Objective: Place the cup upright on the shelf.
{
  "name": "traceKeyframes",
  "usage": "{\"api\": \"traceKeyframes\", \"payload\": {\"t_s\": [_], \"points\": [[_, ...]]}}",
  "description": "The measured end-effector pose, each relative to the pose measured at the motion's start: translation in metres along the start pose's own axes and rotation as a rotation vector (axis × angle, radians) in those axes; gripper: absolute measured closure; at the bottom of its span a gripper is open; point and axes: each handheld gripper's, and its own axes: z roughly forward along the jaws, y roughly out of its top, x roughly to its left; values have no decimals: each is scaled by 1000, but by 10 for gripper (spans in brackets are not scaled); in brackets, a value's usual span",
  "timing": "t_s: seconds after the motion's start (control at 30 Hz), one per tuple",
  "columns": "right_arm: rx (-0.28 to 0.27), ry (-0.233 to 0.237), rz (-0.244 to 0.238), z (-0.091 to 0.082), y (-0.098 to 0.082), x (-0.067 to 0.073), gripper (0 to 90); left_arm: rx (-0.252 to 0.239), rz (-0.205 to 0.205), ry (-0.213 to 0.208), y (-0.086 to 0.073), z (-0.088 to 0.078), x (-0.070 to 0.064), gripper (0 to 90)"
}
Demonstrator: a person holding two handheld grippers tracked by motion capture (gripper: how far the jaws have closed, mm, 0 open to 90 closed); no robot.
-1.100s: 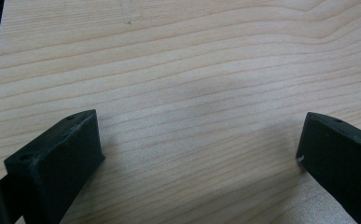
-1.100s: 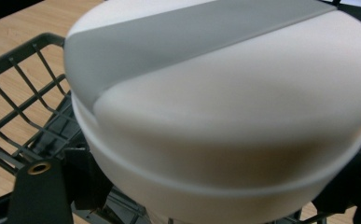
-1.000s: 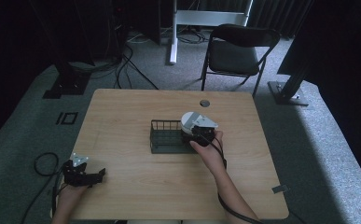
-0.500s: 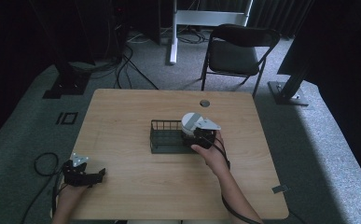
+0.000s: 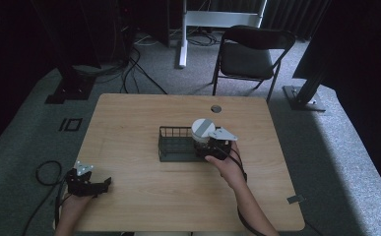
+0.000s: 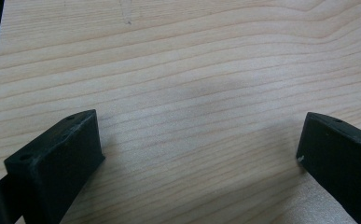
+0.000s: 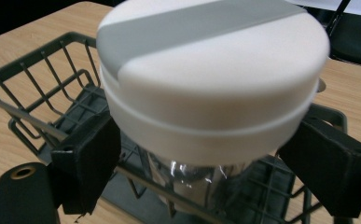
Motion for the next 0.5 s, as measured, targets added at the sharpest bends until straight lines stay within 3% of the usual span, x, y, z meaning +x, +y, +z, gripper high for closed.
{"api": "traceKeyframes", "payload": {"t_s": [0.5], "points": [[-11, -7, -11, -19, -8, -8, 130, 0, 0, 0, 0, 0, 0, 1]]}}
